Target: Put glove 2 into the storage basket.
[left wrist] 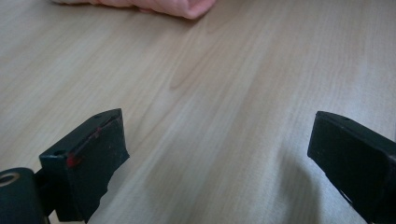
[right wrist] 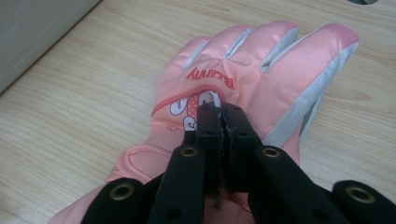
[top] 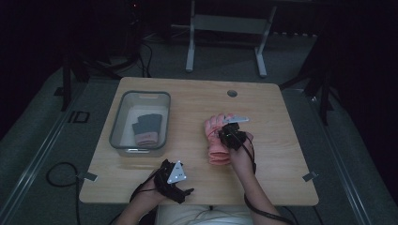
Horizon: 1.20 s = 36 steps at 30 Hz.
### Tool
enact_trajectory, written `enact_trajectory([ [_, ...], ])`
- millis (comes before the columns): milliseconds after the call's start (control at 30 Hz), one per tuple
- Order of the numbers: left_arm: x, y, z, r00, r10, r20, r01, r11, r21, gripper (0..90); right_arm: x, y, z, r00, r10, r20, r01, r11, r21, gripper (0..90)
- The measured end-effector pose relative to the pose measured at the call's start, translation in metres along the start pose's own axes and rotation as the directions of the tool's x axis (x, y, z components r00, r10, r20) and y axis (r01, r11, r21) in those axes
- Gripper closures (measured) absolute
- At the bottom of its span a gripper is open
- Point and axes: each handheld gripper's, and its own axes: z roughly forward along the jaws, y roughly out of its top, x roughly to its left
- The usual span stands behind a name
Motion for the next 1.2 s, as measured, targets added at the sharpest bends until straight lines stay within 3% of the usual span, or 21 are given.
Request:
enact_trajectory([
  [133, 0.001, 0.008, -0.005, 0.999, -0.024, -0.038, 0.022, 0.9986, -0.047, 4.4, -0.002, 0.003, -0.008, 0.9999, 0.0, -0.016, 0.0, 1.0, -0.02, 81.2],
  [267, 0.0, 0.015, -0.005, 0.9982, -0.04, -0.045, 0.039, 0.999, -0.022, 4.4, -0.008, 0.01, -0.027, 0.9984, -0.014, -0.055, 0.009, 0.997, -0.077, 74.0],
  [400, 0.001, 0.03, -0.008, 0.9948, -0.097, -0.031, 0.096, 0.995, -0.027, 4.5, -0.017, 0.021, -0.042, 0.9981, -0.03, -0.054, 0.025, 0.994, -0.105, 68.5],
  [567, 0.011, 0.052, -0.014, 0.9857, -0.166, -0.03, 0.164, 0.9853, -0.047, 5.4, -0.024, 0.026, -0.034, 0.9981, -0.038, -0.049, 0.034, 0.997, -0.068, 61.9],
  [667, 0.022, 0.065, -0.012, 0.9841, -0.17, -0.052, 0.168, 0.985, -0.04, 5.4, -0.025, 0.019, -0.025, 0.9968, -0.04, -0.069, 0.038, 0.999, -0.038, 58.7],
  [767, 0.036, 0.077, -0.007, 0.9828, -0.175, -0.06, 0.173, 0.9843, -0.032, 5.4, -0.028, 0.012, -0.016, 0.9963, -0.061, -0.06, 0.062, 0.998, 0.005, 58.9],
  [900, 0.056, 0.093, 0.001, 0.9769, -0.207, -0.053, 0.205, 0.9782, -0.032, 5.4, -0.041, -0.004, -0.003, 0.996, -0.052, -0.073, 0.056, 0.997, 0.054, 57.5],
  [967, 0.068, 0.1, 0.009, 0.9698, -0.241, -0.04, 0.239, 0.9704, -0.033, 5.6, -0.048, -0.009, 0.0, 0.9948, -0.043, -0.093, 0.048, 0.997, 0.058, 56.6],
  [1067, 0.084, 0.109, 0.026, 0.954, -0.299, -0.016, 0.299, 0.954, -0.02, 6.8, -0.054, -0.012, 0.0, 0.9937, -0.048, -0.102, 0.054, 0.996, 0.064, 56.7],
  [1167, 0.099, 0.114, 0.047, 0.9293, -0.369, 0.009, 0.369, 0.9294, -0.003, 13.9, -0.054, -0.015, 0.0, 0.9937, -0.053, -0.099, 0.059, 0.997, 0.059, 56.7],
  [1200, 0.103, 0.115, 0.055, 0.9176, -0.397, 0.019, 0.397, 0.9178, 0.006, 14.0, -0.054, -0.015, 0.0, 0.9939, -0.052, -0.097, 0.058, 0.997, 0.059, 56.8],
])
